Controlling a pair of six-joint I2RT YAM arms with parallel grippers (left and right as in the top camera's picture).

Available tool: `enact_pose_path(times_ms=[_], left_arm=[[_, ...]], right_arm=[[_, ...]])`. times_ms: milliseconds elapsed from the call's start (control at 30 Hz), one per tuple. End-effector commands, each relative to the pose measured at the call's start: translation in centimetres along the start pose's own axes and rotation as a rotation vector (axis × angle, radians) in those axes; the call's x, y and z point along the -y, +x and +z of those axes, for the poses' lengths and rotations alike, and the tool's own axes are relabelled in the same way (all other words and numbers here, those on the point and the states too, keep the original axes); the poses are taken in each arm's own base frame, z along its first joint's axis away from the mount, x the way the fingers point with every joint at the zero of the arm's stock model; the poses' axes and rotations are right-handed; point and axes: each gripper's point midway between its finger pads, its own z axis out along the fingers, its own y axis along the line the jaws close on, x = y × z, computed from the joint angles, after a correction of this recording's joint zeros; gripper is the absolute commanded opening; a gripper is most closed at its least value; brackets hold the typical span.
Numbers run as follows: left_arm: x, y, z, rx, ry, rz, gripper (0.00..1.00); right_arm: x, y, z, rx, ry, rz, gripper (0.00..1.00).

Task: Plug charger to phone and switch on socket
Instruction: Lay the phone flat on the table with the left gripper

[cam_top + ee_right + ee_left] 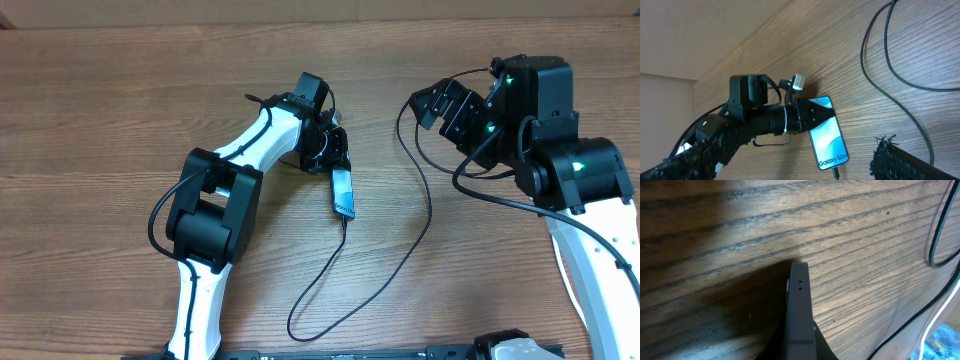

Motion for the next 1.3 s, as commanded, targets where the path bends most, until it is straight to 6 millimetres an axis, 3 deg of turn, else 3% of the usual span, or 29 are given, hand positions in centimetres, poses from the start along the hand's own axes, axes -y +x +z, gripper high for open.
enact_pose_path(times_ms=[0, 600, 1100, 1267], left_arm=[[-0.99, -0.27, 0.67, 0.007, -0.046, -0.021, 0.06], [-0.99, -0.26, 0.67, 0.007, -0.046, -0.022, 0.31], [-1.00, -0.25, 0.67, 0.006, -0.046, -0.022, 0.34], [-1.02, -0.26, 0.66, 0.006, -0.047, -0.022, 0.40]], right_arm=[[0.28, -0.30, -0.02, 0.010, 0.011, -0.004, 1.00], [0.33, -0.24, -0.02, 0.007, 0.013, -0.003, 1.00], [0.37, -0.20, -0.01, 0.006, 0.014, -0.002, 1.00], [0.37, -0.19, -0.01, 0.006, 0.014, -0.002, 1.00]])
